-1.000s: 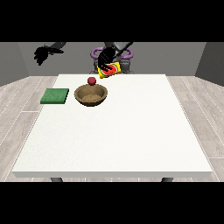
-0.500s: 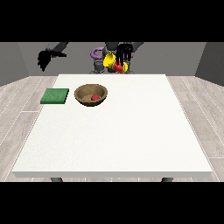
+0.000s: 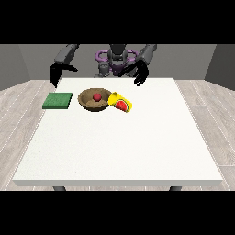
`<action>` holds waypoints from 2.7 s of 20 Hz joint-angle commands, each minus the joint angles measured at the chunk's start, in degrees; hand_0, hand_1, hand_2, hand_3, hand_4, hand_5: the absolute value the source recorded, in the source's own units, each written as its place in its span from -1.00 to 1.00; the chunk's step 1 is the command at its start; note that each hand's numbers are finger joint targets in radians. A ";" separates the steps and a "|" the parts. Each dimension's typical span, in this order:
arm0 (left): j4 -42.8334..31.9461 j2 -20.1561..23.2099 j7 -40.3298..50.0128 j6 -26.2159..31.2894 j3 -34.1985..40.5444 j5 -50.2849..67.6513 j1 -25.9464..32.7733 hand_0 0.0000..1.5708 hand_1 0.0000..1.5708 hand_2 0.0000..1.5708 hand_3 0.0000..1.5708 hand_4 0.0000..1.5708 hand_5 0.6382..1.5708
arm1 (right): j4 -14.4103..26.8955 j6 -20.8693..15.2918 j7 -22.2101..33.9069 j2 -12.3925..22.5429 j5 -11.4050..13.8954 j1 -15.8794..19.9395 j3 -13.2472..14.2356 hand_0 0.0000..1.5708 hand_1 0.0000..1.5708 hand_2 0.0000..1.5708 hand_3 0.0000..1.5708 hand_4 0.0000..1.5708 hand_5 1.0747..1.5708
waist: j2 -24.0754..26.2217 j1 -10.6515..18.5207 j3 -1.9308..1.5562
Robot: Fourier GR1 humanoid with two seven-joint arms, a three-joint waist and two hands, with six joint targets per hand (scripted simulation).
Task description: Pick the cup and pour the ball into the bowl, then pick the bowl and place it on the pad
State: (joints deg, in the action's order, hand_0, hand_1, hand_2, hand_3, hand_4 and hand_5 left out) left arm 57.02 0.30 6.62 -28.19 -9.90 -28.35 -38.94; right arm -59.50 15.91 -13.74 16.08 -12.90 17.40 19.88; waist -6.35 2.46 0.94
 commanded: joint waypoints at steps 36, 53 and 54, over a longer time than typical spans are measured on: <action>24.62 6.89 -17.52 25.59 5.33 23.63 12.44 -1.00 -1.00 -1.00 -1.00 -0.28 0.95 | 31.68 -33.05 -10.95 -1.18 11.89 9.18 -2.26 1.00 1.00 1.00 1.00 0.17 0.86 | -11.67 14.06 -0.72; 7.06 9.92 -22.14 27.87 14.57 28.31 22.84 -1.00 -1.00 -1.00 -1.00 0.28 0.65 | 22.21 -31.03 28.67 4.64 21.20 20.39 -14.25 1.00 1.00 1.00 0.00 0.04 0.99 | 10.74 -0.32 -0.88; 8.94 10.23 -20.30 27.41 14.08 27.72 23.46 -1.00 -1.00 -1.00 -1.00 0.28 0.65 | 22.80 -29.60 29.46 6.80 19.29 20.50 -11.91 1.00 1.00 1.00 -0.05 0.03 0.99 | 11.14 1.29 -0.91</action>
State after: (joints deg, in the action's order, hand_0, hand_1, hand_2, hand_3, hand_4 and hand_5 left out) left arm 66.49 9.65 -13.55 -0.92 3.21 -0.72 -18.09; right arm -35.53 -17.93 9.85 19.54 7.46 36.28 7.25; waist 2.45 5.26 0.22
